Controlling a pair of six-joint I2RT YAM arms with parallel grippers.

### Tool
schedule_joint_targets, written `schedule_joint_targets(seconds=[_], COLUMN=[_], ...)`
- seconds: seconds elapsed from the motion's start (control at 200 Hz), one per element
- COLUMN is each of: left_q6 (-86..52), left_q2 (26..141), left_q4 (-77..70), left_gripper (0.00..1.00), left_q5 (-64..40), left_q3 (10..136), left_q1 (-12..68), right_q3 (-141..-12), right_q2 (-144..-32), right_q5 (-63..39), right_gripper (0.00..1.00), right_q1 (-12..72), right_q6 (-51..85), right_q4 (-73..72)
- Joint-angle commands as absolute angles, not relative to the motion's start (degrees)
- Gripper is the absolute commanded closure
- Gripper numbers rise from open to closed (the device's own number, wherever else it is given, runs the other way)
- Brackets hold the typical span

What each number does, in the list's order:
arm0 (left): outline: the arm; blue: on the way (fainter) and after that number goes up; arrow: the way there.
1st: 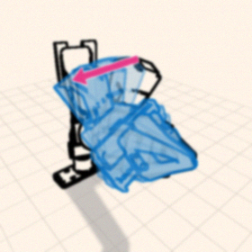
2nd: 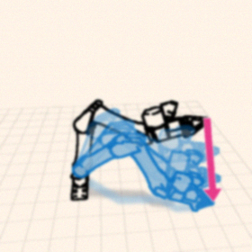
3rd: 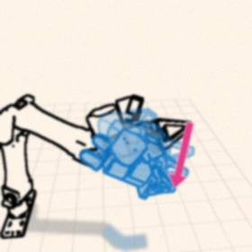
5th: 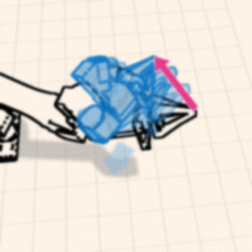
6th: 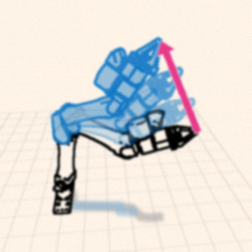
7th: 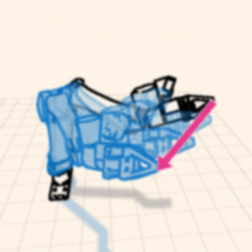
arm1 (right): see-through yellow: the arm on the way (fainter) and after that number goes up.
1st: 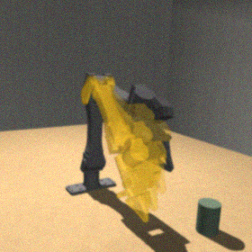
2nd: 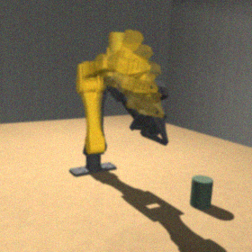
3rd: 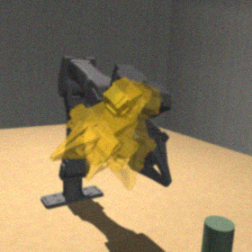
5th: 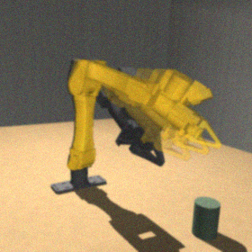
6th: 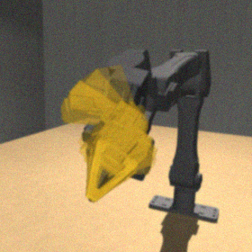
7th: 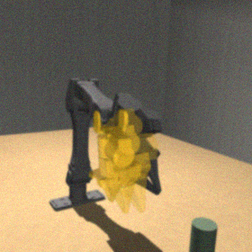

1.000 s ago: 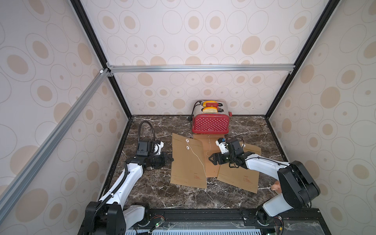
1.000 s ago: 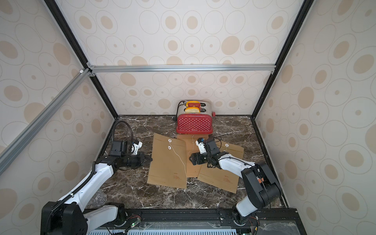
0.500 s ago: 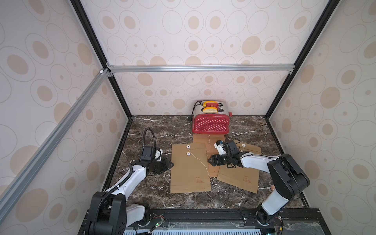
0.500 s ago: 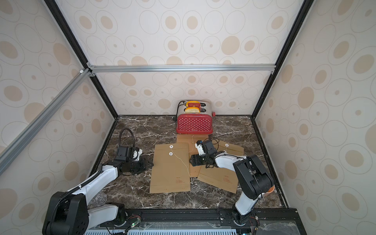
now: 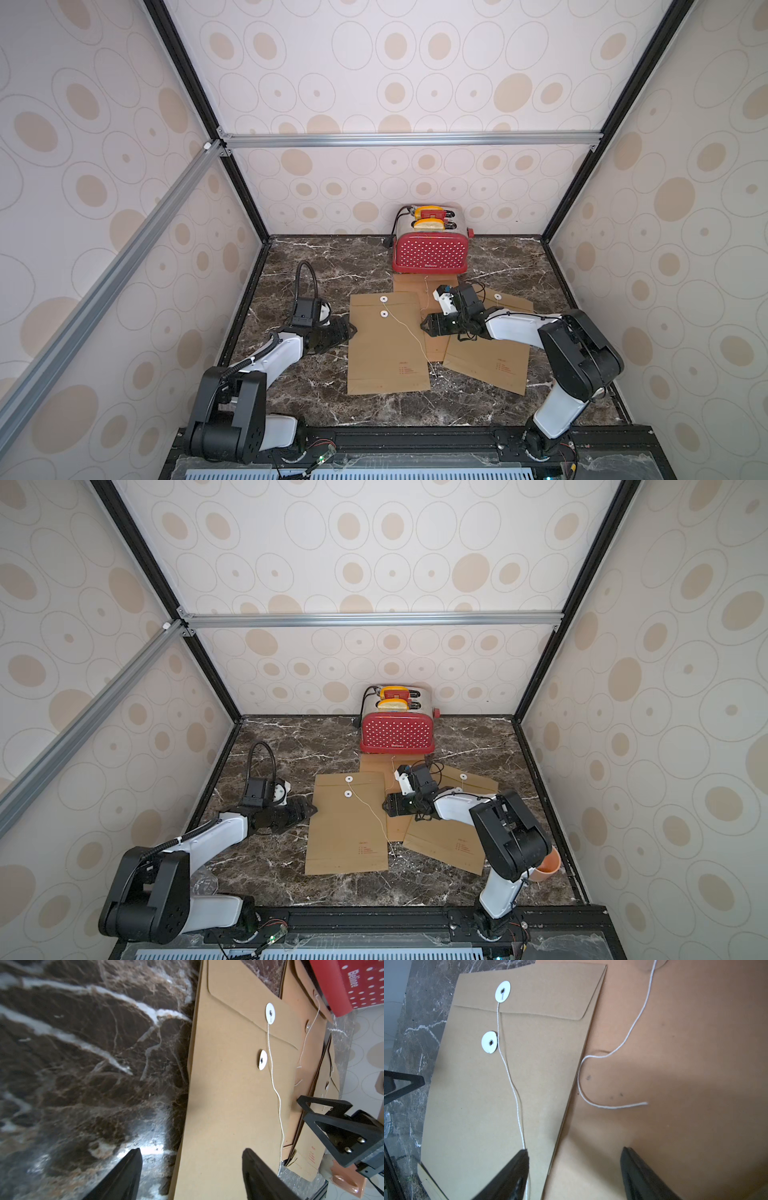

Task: Close the mouth of the file bag
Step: Place the file bag at the file bag.

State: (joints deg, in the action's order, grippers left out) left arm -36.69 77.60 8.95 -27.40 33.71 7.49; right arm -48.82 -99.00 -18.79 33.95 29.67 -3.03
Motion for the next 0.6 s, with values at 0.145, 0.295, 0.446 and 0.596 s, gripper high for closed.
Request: schedule_joint_targets(seconds=[0.145, 0.295, 0.446, 0.596], left_q6=[-36.57, -36.16, -37.22, -36.79], left_q2=[80.61, 81.62, 82.77, 83.02], left_q4=[2.31, 0.79, -3.09, -4.64], left_gripper=[0.3, 0.31, 0.35, 0.51], left_q5=[-30.46, -31.81, -34.14, -35.2], left_q3=[32.05, 31.3, 29.98, 29.41], left_q1=[7.56, 7.49, 7.49, 7.55], right_q3=[-48.17, -47.63, -47.87, -48.13], right_q2=[-101.31, -101.55, -101.69, -103.56], right_q5=[-21.64, -23.38, -23.39, -24.76], right_gripper=[0.27, 0.3, 0.31, 0.34], right_q1=[34.62, 34.57, 34.63, 34.72], right_q6=[32.95, 33.9, 33.53, 33.99], right_q4=[-5.06, -6.48, -6.07, -7.13])
